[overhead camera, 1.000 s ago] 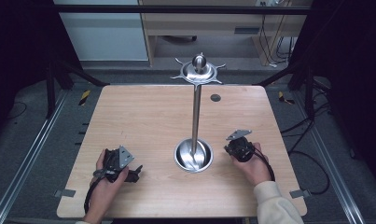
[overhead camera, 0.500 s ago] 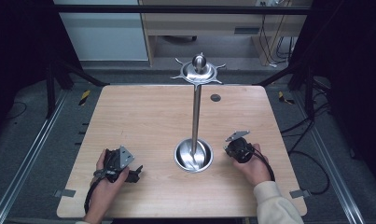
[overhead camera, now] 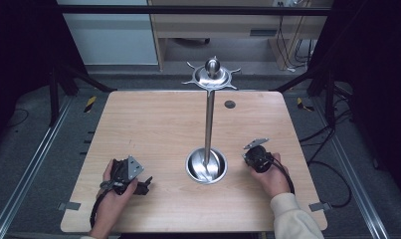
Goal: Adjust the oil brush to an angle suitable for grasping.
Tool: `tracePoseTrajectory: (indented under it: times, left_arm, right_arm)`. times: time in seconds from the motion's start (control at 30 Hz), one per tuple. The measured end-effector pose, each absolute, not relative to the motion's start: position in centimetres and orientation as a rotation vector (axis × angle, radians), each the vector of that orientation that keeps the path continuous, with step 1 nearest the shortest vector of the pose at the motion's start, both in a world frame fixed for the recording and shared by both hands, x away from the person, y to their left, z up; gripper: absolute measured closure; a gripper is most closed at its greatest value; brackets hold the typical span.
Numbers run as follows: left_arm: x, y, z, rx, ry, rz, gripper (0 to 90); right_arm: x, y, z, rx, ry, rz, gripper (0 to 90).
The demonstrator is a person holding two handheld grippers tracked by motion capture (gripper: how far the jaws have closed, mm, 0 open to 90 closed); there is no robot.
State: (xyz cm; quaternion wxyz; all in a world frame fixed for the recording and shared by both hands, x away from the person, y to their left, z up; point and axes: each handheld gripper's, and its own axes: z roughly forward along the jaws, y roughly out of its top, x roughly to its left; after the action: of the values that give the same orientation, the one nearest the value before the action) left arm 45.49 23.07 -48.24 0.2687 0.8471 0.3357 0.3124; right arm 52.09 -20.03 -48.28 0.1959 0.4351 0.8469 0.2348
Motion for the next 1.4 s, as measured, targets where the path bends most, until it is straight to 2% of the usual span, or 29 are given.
tracePoseTrajectory:
  times: [0.2,0.33,0.7,1.17,1.4]
  left_arm:
    - [45.4,23.1,-48.3,2.266,0.917,0.84,3.0]
    - [45.2,23.1,-48.2,2.28,0.908,0.838,3.0]
    - [45.0,23.0,-48.2,2.28,0.902,0.833,3.0]
    - [45.1,22.8,-48.3,2.29,0.9,0.83,3.0]
    - [45.1,22.9,-48.3,2.287,0.901,0.827,3.1]
  right_arm:
    - [52.2,-20.4,-48.2,1.282,2.353,0.672,90.0]
    - [51.7,-21.1,-46.7,1.339,2.36,0.73,87.5]
    - [51.0,-22.5,-44.0,1.397,2.49,0.481,65.3]
    - [51.3,-22.7,-45.6,1.405,2.612,0.289,67.3]
    - [51.8,-23.1,-46.1,1.429,2.635,0.256,72.5]
